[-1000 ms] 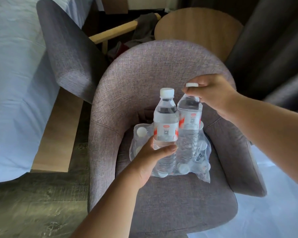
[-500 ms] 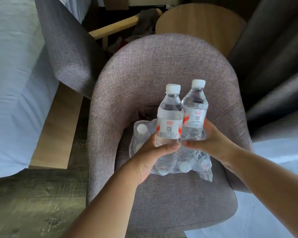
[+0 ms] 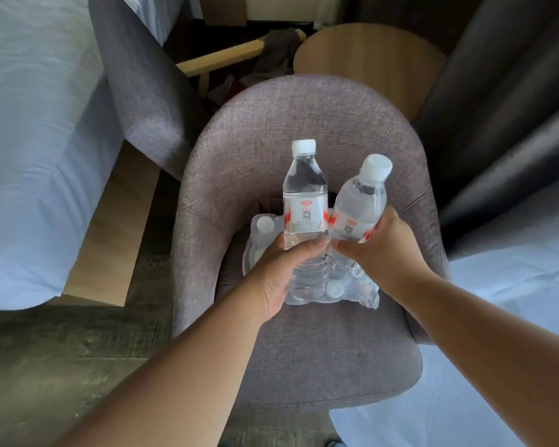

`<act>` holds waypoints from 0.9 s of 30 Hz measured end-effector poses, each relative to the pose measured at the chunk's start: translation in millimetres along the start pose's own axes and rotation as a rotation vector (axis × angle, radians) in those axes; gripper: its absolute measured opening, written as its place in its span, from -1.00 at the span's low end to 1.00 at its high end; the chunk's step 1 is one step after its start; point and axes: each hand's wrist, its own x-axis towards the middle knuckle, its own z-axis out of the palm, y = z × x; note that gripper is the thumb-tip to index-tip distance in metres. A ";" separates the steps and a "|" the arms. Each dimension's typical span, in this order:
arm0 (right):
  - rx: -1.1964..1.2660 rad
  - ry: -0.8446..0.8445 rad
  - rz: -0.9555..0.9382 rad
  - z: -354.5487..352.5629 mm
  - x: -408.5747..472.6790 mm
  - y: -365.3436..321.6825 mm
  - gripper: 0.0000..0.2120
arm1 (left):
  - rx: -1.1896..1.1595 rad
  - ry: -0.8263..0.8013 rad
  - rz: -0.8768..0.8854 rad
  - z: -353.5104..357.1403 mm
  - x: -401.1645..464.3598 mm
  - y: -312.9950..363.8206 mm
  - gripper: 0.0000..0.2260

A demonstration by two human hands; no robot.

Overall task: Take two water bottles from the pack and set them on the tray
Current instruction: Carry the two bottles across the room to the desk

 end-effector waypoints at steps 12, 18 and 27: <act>0.169 -0.202 -0.219 -140.0 -68.9 -159.3 -0.49 | 0.139 -0.003 0.160 43.6 -132.5 170.7 -0.65; 0.224 -0.181 -0.434 -247.0 -140.2 -280.1 -0.56 | 0.186 -0.103 0.312 106.2 -225.9 299.3 -0.74; 0.351 -0.088 -0.688 -365.4 -227.2 -394.7 -0.70 | 0.253 -0.185 0.533 200.2 -344.6 427.4 -0.80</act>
